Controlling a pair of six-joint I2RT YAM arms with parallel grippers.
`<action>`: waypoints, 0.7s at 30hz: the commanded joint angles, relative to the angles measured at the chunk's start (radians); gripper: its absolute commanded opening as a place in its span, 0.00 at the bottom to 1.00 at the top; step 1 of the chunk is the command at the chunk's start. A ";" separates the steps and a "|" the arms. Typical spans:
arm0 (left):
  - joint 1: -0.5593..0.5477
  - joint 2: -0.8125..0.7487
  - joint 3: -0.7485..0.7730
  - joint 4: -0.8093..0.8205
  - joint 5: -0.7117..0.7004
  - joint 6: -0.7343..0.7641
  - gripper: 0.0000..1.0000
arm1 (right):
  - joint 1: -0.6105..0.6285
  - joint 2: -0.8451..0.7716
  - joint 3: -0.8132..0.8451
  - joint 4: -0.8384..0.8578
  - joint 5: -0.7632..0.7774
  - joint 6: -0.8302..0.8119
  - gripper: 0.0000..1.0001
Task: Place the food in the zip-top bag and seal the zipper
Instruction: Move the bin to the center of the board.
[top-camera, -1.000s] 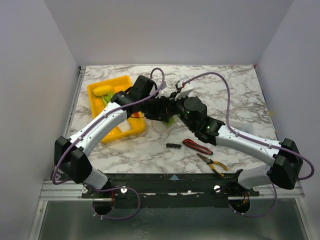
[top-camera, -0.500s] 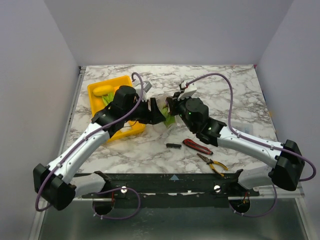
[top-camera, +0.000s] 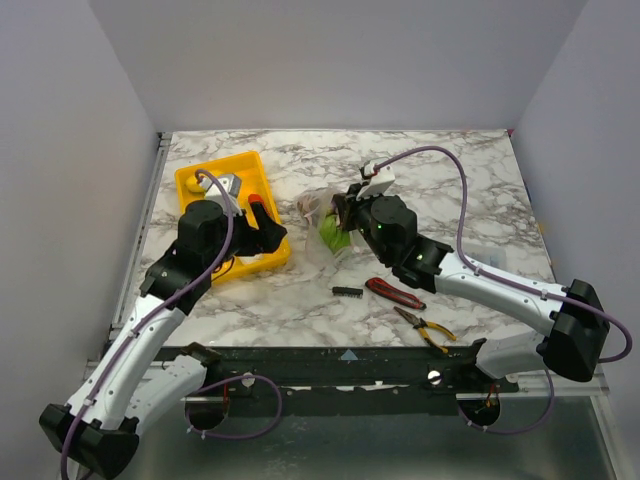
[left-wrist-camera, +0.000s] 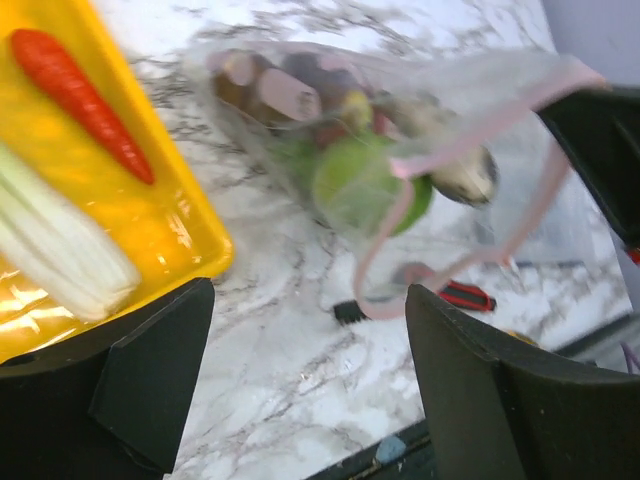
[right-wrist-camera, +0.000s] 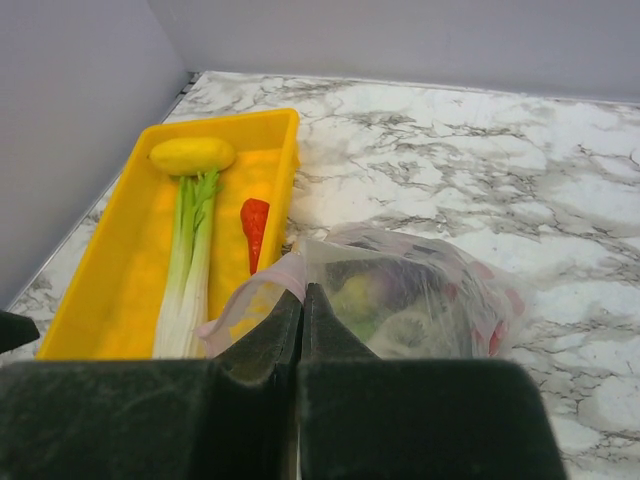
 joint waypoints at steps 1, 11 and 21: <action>0.051 0.029 -0.053 0.025 -0.262 -0.183 0.81 | 0.008 -0.026 0.026 -0.011 0.031 0.015 0.00; 0.203 0.280 -0.156 0.364 -0.219 -0.502 0.89 | 0.006 -0.050 0.034 -0.028 0.044 -0.002 0.00; 0.286 0.660 -0.139 0.654 -0.165 -0.696 0.63 | 0.008 -0.063 0.019 -0.028 0.057 -0.010 0.00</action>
